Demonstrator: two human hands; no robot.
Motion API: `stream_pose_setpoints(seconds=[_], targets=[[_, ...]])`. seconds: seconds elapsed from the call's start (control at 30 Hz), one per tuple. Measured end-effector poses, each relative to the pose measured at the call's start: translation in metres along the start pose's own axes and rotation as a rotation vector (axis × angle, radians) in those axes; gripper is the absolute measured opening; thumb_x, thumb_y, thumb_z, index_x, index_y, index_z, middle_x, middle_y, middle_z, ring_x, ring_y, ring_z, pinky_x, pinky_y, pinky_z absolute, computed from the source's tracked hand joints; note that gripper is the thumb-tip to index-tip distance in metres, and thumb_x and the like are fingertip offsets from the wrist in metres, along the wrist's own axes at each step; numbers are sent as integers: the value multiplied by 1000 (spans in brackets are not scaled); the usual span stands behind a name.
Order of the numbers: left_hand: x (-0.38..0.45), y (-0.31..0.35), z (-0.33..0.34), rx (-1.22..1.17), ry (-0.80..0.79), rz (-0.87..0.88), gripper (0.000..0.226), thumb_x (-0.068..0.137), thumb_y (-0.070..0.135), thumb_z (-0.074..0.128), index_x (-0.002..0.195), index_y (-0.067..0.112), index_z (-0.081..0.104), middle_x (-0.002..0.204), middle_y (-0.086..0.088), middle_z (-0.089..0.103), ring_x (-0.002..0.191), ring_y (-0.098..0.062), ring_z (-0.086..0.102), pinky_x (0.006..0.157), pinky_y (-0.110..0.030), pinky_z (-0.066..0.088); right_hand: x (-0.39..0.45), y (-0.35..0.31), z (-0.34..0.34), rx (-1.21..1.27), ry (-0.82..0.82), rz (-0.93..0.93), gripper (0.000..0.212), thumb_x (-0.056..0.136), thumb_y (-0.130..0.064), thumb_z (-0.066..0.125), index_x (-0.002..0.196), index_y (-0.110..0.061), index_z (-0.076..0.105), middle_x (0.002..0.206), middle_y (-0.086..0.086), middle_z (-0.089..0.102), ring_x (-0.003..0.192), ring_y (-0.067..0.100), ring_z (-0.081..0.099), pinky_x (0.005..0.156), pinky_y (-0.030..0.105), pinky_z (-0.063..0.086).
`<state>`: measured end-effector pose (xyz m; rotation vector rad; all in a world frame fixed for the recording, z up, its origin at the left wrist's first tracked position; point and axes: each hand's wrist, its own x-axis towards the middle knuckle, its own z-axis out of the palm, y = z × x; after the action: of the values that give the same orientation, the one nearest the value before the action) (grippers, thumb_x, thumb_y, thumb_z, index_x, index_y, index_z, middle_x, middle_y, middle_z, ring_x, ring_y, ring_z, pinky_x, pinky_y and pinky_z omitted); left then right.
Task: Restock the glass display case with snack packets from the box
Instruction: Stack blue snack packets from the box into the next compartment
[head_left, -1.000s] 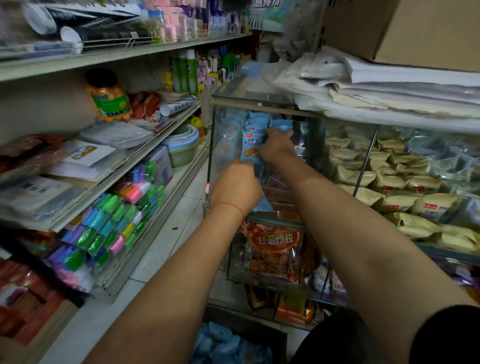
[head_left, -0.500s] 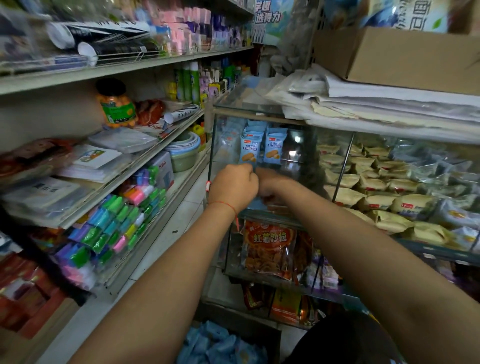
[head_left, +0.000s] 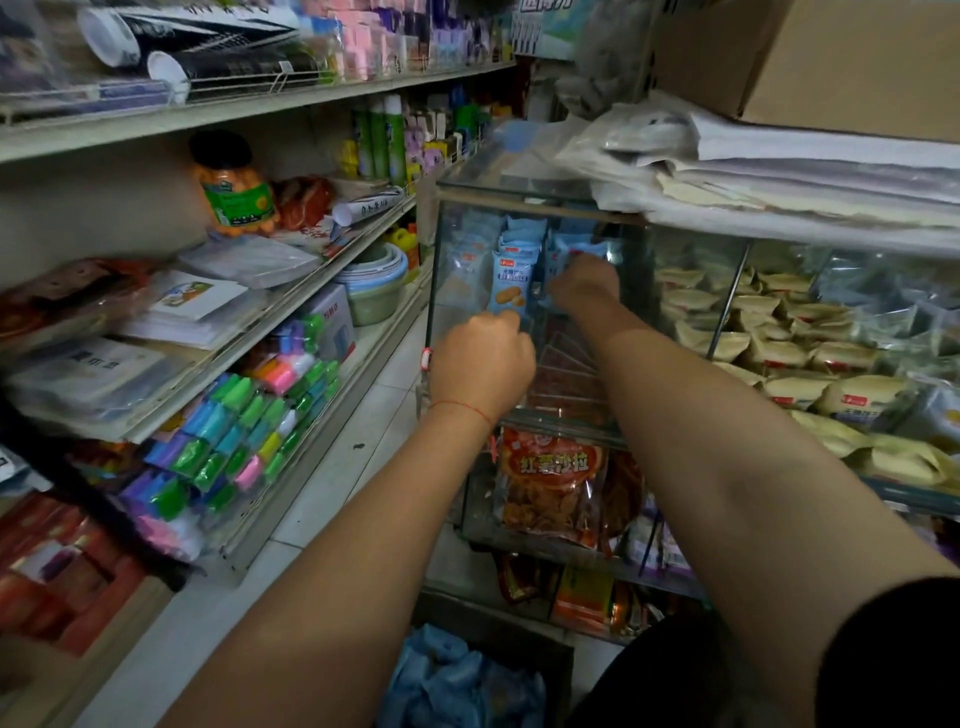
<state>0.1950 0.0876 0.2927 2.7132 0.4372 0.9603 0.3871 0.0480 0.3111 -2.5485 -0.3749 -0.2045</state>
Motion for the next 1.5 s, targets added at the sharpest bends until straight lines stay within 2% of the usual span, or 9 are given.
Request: stream_pose_setpoints(seconds=[0.3,0.63,0.83,1.0,1.1,1.2,1.27,1.33,1.5], targets=[[0,-3,5,-44,5,-4,18,90,17,45,73,12,50,82,-15,64,71,-33,58,55,-31,30,3,20,43,-95,-91,-34,37,100,-23,42,127,-2,55,129,18,56,117,30,55,88,30,44],[-2,-4,7,-66,16,-5,20,89,17,45,69,13,46,76,-14,62,67,-33,56,53,-30,31,7,21,44,-27,-10,63,30,95,-26,56,113,-4,62,113,14,64,99,26,64,76,31,51],[-1,-4,8,-19,32,-26,21,89,18,45,79,6,59,79,-14,63,69,-34,57,54,-31,31,3,15,40,-7,7,78,36,90,-29,63,118,-7,60,119,13,61,105,26,62,87,39,54],[0,-2,4,-128,108,5,28,85,21,39,72,5,57,72,-15,61,63,-35,56,50,-31,29,-30,-9,-7,-49,-8,-149,36,93,-27,60,120,-3,61,124,17,60,114,29,58,91,34,47],[-22,-2,-15,-303,409,74,23,84,13,44,72,7,62,70,-7,61,60,-25,55,49,-36,41,-93,-15,-38,-62,11,-339,32,95,-27,53,113,-2,62,125,20,54,105,35,59,87,36,47],[-82,-17,-23,-369,606,-24,16,86,9,49,76,8,62,72,-3,58,64,-15,50,56,-27,38,-178,5,-51,28,358,-753,20,89,-20,56,91,-1,61,102,21,54,86,36,55,73,41,45],[-128,-40,-5,-357,486,-266,14,87,15,51,79,10,61,73,-6,58,68,-21,52,58,-30,36,-231,24,-36,40,439,-969,15,85,-17,59,81,-3,58,89,19,53,79,33,49,65,40,38],[-174,-65,28,-267,117,-546,16,90,23,52,81,14,61,80,-10,63,76,-31,58,61,-33,39,-270,46,5,47,223,-1085,16,87,-15,57,79,-1,56,86,19,52,76,33,47,61,42,37],[-273,-116,102,-84,-541,-703,23,93,29,50,94,12,66,104,-15,68,95,-33,62,76,-34,47,-318,118,153,25,-291,-883,18,85,-17,56,76,-2,56,80,20,48,69,35,50,58,44,41]])
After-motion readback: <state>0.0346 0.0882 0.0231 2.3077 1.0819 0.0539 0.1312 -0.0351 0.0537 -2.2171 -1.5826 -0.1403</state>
